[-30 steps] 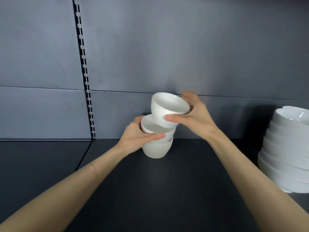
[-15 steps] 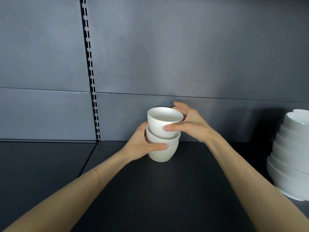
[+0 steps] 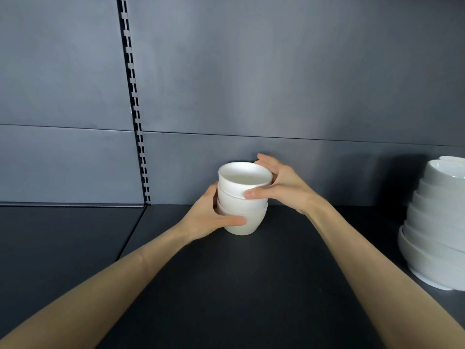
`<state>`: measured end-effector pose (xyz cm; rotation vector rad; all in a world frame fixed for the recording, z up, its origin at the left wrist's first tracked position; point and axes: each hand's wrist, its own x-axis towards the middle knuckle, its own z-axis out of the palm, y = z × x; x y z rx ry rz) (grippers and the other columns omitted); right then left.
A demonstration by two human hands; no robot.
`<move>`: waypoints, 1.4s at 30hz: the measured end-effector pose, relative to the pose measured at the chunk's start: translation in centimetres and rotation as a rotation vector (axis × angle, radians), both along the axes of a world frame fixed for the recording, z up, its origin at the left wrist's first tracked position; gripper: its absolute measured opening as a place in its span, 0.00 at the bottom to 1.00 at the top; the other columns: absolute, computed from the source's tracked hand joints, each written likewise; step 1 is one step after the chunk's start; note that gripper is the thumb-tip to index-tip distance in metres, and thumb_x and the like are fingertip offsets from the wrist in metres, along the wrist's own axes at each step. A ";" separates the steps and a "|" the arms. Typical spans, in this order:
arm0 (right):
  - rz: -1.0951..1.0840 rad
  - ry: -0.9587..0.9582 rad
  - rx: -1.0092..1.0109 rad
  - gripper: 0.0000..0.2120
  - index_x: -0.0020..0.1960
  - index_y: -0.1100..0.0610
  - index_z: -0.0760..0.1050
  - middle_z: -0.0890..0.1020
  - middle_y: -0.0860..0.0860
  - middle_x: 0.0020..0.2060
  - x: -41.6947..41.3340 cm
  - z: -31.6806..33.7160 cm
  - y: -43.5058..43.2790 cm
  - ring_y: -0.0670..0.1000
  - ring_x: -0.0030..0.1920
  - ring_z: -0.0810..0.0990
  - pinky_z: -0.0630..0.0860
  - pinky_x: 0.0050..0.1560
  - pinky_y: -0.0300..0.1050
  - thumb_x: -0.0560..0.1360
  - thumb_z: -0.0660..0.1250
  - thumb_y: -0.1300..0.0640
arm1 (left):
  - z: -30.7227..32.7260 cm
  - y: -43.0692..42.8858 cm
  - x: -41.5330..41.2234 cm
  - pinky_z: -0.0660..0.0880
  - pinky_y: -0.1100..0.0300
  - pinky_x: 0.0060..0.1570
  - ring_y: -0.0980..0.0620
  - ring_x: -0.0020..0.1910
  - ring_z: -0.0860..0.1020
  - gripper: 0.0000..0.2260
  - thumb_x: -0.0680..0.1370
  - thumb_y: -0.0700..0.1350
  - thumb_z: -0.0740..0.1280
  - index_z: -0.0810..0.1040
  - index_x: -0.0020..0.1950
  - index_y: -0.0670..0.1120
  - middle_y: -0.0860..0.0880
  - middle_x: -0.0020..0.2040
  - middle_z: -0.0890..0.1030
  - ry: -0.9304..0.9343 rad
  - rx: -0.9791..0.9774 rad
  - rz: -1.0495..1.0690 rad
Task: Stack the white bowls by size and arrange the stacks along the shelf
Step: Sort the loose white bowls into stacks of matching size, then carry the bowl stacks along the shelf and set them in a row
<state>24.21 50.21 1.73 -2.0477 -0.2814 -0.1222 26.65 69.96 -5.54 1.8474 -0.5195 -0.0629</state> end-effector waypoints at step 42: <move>-0.382 -0.194 -0.860 0.30 0.70 0.54 0.69 0.72 0.55 0.68 -13.5 8.3 -3.7 0.56 0.68 0.69 0.68 0.67 0.53 0.73 0.69 0.44 | 13.3 -1.9 -11.4 0.70 0.52 0.55 0.43 0.62 0.73 0.22 0.77 0.58 0.65 0.70 0.68 0.53 0.49 0.64 0.76 -0.730 0.899 0.176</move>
